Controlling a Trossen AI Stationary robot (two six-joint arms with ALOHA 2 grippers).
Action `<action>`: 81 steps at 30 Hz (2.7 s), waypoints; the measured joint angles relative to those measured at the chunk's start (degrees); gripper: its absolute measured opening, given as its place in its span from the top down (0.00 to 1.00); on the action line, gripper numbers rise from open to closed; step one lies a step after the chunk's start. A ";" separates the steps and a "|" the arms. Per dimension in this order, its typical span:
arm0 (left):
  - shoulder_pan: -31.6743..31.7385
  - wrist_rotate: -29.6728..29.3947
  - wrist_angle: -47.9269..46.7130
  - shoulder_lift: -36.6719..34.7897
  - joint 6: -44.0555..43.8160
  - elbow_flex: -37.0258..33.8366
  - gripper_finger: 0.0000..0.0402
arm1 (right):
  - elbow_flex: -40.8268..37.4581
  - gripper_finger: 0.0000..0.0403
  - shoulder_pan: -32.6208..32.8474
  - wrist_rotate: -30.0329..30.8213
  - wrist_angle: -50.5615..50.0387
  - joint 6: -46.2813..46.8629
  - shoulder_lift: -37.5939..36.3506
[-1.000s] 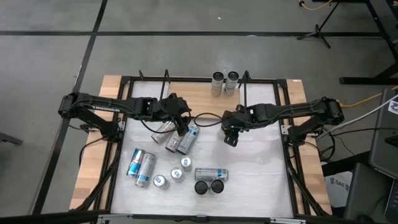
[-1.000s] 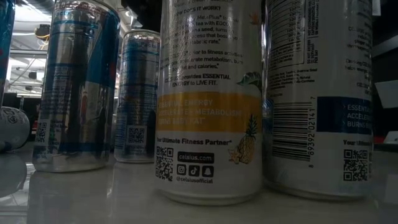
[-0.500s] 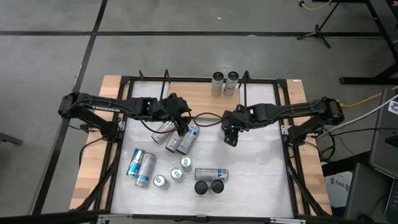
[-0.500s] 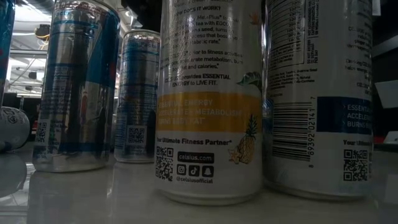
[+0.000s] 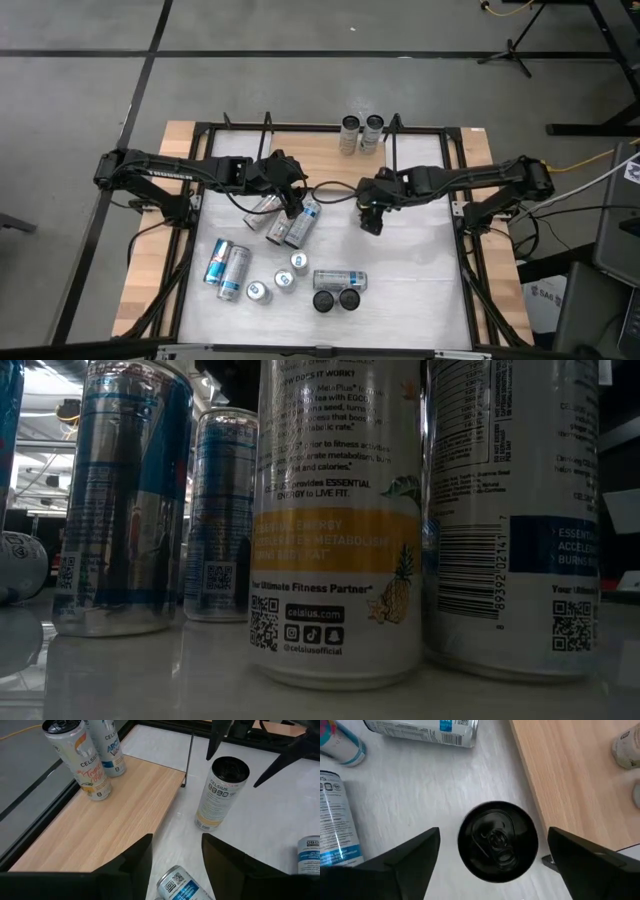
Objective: Place canned beverage on shelf
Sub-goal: Put the white soda can aligned with the other white soda can on the shelf
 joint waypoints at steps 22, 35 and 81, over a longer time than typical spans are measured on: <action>0.00 0.02 0.00 0.00 -0.04 0.02 0.60 | 8.52 0.11 -5.78 -15.05 -8.76 -53.78 0.22; 0.01 0.02 0.00 0.02 -0.08 0.02 0.60 | 8.49 0.11 -9.75 -22.53 -9.15 -55.42 4.03; 0.01 0.08 -0.18 -1.86 -0.03 0.02 0.60 | 4.23 0.11 -9.70 -19.01 -5.09 -59.18 6.18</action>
